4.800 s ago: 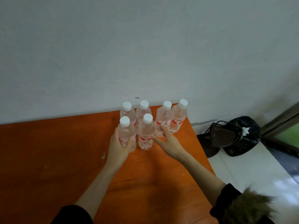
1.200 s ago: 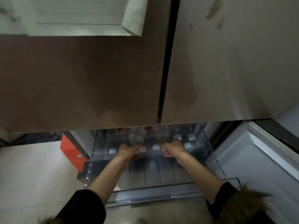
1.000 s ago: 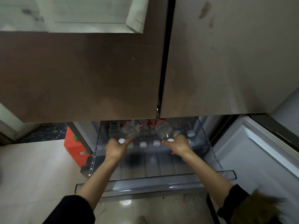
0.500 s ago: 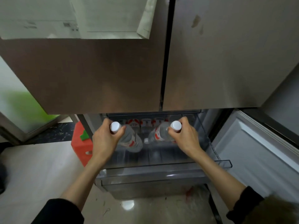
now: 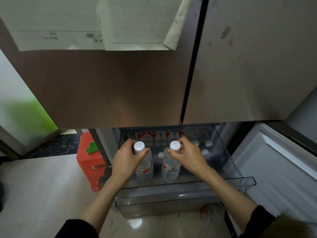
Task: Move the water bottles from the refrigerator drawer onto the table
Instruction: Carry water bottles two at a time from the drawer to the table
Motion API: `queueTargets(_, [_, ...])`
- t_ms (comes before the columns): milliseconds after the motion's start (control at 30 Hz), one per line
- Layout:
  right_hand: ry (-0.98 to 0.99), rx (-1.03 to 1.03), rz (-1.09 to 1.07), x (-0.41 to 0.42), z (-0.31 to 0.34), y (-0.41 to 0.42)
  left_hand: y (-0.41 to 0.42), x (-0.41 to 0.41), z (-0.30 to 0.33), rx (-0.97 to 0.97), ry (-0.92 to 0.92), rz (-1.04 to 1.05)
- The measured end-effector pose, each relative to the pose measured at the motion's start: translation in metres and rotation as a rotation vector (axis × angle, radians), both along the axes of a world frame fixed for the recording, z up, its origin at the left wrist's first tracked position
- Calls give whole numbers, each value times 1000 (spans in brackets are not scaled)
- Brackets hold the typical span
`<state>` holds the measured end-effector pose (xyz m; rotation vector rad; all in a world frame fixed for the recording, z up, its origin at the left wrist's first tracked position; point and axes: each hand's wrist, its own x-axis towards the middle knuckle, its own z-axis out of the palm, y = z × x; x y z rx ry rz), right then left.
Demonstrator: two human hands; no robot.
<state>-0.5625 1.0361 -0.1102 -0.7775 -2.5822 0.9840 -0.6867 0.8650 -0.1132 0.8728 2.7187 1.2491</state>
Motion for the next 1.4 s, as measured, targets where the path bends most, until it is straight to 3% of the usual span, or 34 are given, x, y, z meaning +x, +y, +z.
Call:
queueTargets(100, [-8,-64,30,-1,-9,5,9,-4,-16,-28,-69,-69])
queueTargets(300, [-46,-411,157,4,-40,6,0,-7,-37,40,-399,-346])
queueTargets(467, [-31,-465,112,-6,-49,4,-5,-19,-39,-43,-507,-479])
queueTargets(600, [-50,-470,67,-16,-52,-2,-1,-22,-43,-57,-435,-450])
queueTargets(833, [-88,-248,37,-16,-45,-12,0,-15,-41,-4,-236,-356])
queueTargets(1133, [72,-184,1,20,-4,-27,-22,-11,5,66,-129,-356])
queueTargets(1400, [383,-231,50,43,74,-46,-55,27,81,244,-55,-273])
